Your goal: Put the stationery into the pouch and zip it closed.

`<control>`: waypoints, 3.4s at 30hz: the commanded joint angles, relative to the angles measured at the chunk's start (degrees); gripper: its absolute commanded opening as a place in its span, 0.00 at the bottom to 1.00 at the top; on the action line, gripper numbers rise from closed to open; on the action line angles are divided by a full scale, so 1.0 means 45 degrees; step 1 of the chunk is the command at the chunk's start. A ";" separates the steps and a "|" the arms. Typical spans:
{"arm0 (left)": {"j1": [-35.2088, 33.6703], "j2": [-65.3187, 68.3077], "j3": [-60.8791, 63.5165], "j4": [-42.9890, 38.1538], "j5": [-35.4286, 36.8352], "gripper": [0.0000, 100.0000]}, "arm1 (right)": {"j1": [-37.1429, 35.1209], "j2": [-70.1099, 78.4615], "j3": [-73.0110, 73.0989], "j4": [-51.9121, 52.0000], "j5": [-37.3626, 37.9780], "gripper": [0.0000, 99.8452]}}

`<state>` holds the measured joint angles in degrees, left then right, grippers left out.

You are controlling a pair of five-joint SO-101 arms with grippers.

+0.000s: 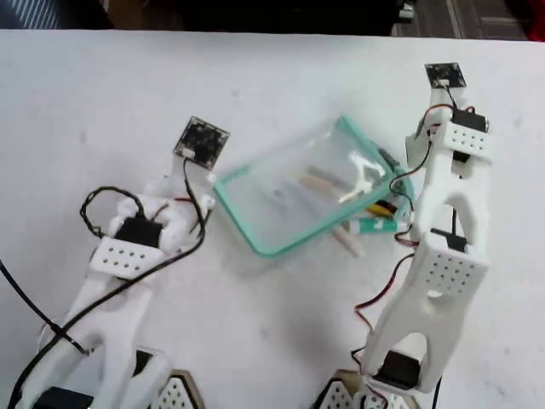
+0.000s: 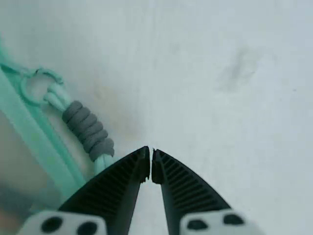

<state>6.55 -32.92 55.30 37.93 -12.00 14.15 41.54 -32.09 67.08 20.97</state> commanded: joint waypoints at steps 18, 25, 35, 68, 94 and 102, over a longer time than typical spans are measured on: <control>0.0479 -0.0068 -0.0117 -0.0332 0.0020 0.02 | -0.3722 0.3253 -0.6838 0.6593 0.0918 0.06; 0.0420 -0.0068 -0.0117 -0.0313 0.0020 0.02 | -0.4718 0.3253 -0.7189 0.7043 0.0918 0.02; 0.0420 -0.0068 -0.0137 -0.0313 0.0020 0.02 | -0.4757 0.0147 -0.5607 0.7004 0.1192 0.02; 0.0381 -0.0068 -0.0117 -0.0234 0.0020 0.02 | -0.4952 0.1280 -0.3282 0.4073 0.6838 0.26; 0.0381 -0.0068 -0.0117 -0.0313 0.0020 0.02 | -0.5558 0.6398 -0.8654 0.3565 0.7209 0.03; 0.0381 -0.0068 -0.0137 -0.0313 0.0020 0.02 | -0.5148 0.6261 -1.2073 0.5480 0.7131 0.02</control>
<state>8.04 -32.92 55.30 37.93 -12.09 -9.58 71.69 -78.77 88.44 52.88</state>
